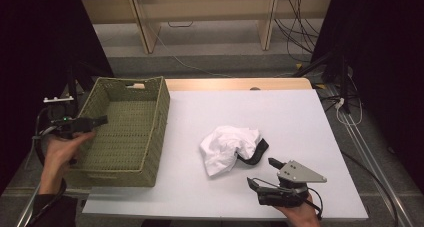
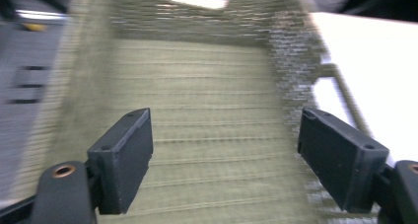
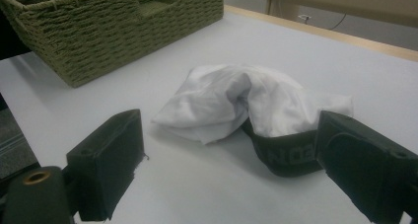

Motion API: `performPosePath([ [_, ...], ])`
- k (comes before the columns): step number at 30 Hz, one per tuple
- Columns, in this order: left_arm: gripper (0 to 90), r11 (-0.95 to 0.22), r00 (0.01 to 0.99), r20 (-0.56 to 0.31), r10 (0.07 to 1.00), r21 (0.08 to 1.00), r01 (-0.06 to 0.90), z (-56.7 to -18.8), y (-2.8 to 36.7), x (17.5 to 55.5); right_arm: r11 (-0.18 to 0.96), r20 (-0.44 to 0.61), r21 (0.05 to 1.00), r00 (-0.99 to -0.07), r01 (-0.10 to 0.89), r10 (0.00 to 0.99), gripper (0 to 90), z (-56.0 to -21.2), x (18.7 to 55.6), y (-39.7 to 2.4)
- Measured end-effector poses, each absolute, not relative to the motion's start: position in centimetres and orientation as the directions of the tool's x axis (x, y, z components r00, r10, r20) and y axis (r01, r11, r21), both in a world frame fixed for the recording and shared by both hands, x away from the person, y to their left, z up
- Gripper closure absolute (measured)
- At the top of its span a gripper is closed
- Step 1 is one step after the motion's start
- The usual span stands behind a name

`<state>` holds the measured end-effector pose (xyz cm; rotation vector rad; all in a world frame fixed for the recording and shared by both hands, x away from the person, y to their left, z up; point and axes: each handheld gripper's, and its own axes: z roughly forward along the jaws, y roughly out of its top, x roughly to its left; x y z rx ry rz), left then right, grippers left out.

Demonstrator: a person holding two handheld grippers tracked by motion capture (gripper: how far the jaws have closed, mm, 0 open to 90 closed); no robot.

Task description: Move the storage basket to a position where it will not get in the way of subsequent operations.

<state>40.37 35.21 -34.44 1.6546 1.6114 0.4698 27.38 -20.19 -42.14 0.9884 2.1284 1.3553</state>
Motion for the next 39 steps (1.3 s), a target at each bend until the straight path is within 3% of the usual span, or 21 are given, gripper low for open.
performPosePath([
  [9,17.2,0.016,0.231,-0.222,0.947,0.754,0.657,-33.9,31.8,40.2,0.268,0.018,0.903,-0.655,0.335,0.756,12.5,-42.1,27.4,-20.2],
  [29,15.9,-0.027,0.416,-0.293,0.861,0.790,0.612,-34.0,24.1,39.0,0.264,0.028,0.901,-0.655,0.343,0.755,12.5,-42.2,27.8,-20.2],
  [39,15.6,-0.147,0.511,-0.253,0.821,0.772,0.619,-35.5,19.2,38.3,0.263,0.027,0.903,-0.655,0.340,0.755,12.5,-42.3,27.9,-20.2],
])
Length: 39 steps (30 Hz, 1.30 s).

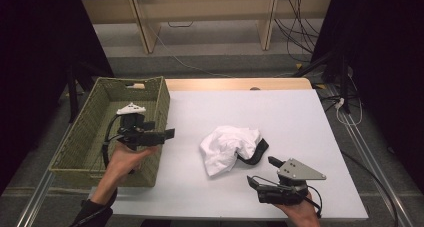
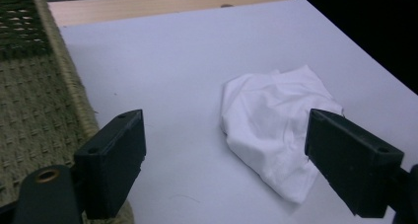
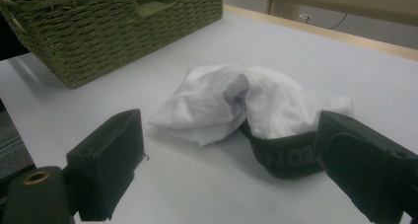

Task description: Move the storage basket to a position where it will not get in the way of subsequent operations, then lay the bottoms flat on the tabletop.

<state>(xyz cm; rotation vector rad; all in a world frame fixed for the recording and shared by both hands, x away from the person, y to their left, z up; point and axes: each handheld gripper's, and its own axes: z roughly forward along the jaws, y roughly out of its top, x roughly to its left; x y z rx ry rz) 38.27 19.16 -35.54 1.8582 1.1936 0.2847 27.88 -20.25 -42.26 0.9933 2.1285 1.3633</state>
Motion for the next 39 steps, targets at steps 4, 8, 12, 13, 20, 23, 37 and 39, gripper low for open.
performPosePath([
  [4,15.6,-0.163,0.523,-0.252,0.814,0.766,0.622,-36.1,18.1,38.1,0.262,0.028,0.903,-0.654,0.342,0.756,12.5,-42.3,28.0,-20.2],
  [8,15.6,-0.182,0.534,-0.237,0.812,0.766,0.617,-36.5,17.4,37.9,0.263,0.028,0.902,-0.655,0.342,0.755,12.5,-42.3,28.0,-20.1],
  [12,15.6,-0.188,0.537,-0.237,0.810,0.762,0.619,-36.9,16.8,37.8,0.264,0.028,0.902,-0.658,0.340,0.752,12.5,-42.3,28.1,-20.1],
  [13,15.6,-0.190,0.538,-0.237,0.809,0.761,0.620,-37.0,16.7,37.7,0.266,0.027,0.902,-0.658,0.341,0.753,12.5,-42.3,28.1,-20.1],
  [20,15.7,-0.215,0.551,-0.225,0.804,0.753,0.622,-37.7,15.8,37.5,0.269,0.027,0.900,-0.659,0.344,0.752,12.5,-42.3,28.2,-20.0],
  [23,15.7,-0.219,0.551,-0.223,0.804,0.751,0.623,-37.9,15.7,37.4,0.272,0.024,0.901,-0.665,0.338,0.746,12.5,-42.3,28.2,-19.8],
  [37,15.7,-0.270,0.581,-0.203,0.788,0.734,0.623,-39.2,13.5,37.3,0.274,0.018,0.901,-0.660,0.336,0.751,12.5,-42.2,28.1,-20.0],
  [39,15.6,-0.288,0.591,-0.197,0.782,0.726,0.624,-39.6,12.9,37.3,0.266,0.024,0.902,-0.656,0.339,0.754,12.5,-42.3,28.1,-20.1],
])
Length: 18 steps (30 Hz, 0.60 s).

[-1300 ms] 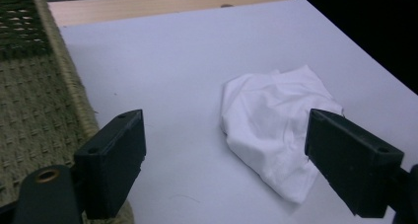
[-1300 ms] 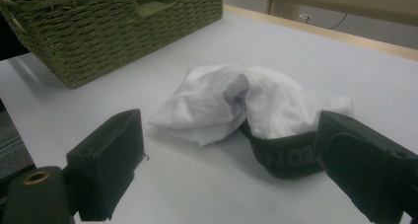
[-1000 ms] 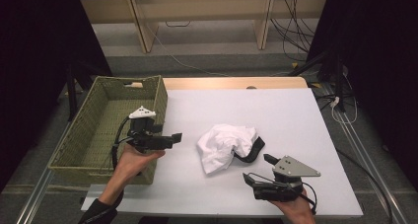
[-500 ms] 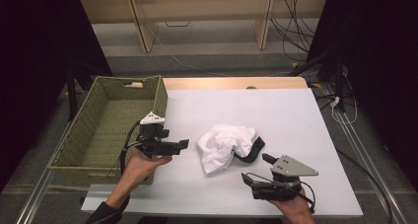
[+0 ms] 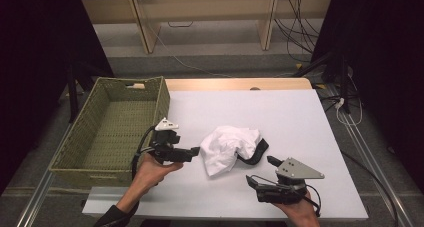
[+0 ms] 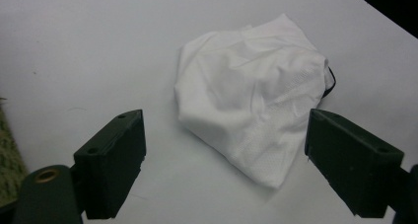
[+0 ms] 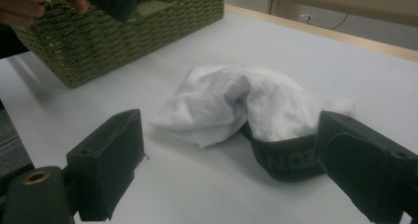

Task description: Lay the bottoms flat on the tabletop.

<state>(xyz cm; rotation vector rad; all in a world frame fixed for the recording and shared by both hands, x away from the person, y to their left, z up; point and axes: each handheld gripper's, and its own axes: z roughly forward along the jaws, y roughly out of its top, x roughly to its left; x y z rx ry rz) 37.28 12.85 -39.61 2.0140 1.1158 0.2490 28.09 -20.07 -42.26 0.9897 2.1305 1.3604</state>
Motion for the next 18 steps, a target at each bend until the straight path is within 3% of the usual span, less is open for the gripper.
performPosePath([
  [11,15.9,-0.369,0.633,-0.174,0.755,0.685,0.628,-42.1,10.3,37.0,0.279,0.018,0.889,-0.637,0.362,0.771,13.0,-42.4,28.3,-20.2],
  [18,15.9,-0.399,0.655,-0.168,0.737,0.674,0.622,-43.2,9.3,36.4,0.308,0.000,0.862,-0.607,0.403,0.795,18.1,-42.8,29.5,-19.9],
])
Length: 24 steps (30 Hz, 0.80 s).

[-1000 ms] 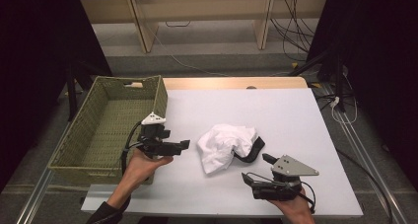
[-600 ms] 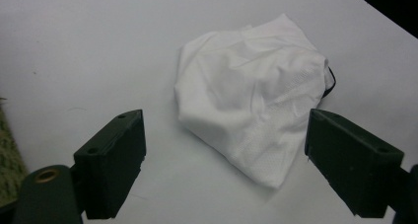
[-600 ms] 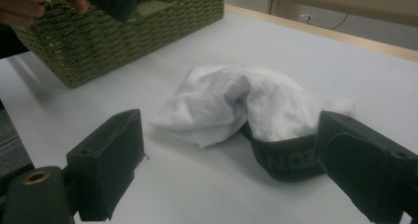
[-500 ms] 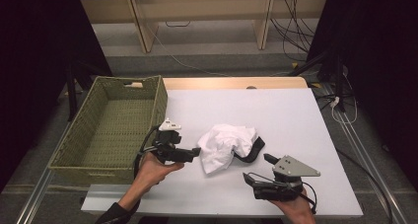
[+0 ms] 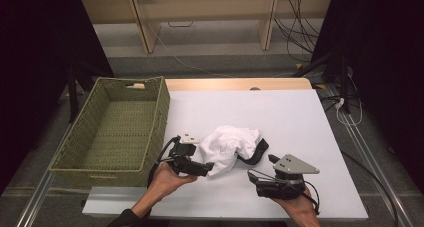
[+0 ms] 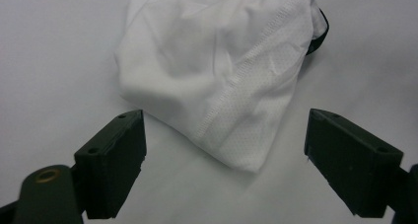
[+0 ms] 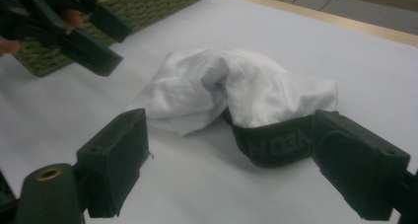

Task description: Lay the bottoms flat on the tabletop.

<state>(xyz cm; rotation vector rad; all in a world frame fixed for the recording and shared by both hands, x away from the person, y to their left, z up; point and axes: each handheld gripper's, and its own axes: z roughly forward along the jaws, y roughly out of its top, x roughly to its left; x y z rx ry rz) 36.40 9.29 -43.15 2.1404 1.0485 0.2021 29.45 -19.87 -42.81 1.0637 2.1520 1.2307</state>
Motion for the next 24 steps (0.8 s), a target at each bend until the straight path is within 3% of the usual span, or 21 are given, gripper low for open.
performPosePath([
  [6,15.9,-0.402,0.666,-0.170,0.727,0.680,0.613,-43.5,8.8,35.9,0.371,-0.014,0.803,-0.607,0.467,0.795,34.9,-44.2,32.5,-19.2],
  [12,15.8,-0.410,0.674,-0.169,0.719,0.680,0.608,-43.9,8.7,35.6,0.439,-0.027,0.755,-0.645,0.488,0.764,46.2,-45.3,34.7,-17.8],
  [13,15.8,-0.409,0.673,-0.171,0.719,0.679,0.610,-44.0,8.7,35.6,0.453,-0.033,0.743,-0.648,0.493,0.761,50.1,-45.5,35.1,-17.5],
  [14,15.8,-0.410,0.673,-0.171,0.720,0.678,0.610,-44.0,8.8,35.6,0.495,-0.083,0.720,-0.647,0.487,0.758,66.4,-45.8,35.7,-16.9],
  [15,15.8,-0.409,0.672,-0.171,0.721,0.678,0.611,-44.0,8.8,35.6,0.495,-0.083,0.720,-0.647,0.487,0.758,66.4,-45.8,35.7,-16.9],
  [19,15.8,-0.403,0.666,-0.173,0.726,0.677,0.616,-44.1,9.0,35.7,0.502,-0.108,0.720,-0.637,0.479,0.763,86.0,-45.0,36.5,-16.9],
  [24,15.9,-0.401,0.665,-0.172,0.727,0.679,0.615,-44.0,9.1,35.7,0.447,-0.137,0.766,-0.562,0.462,0.816,89.0,-43.1,37.7,-18.9],
])
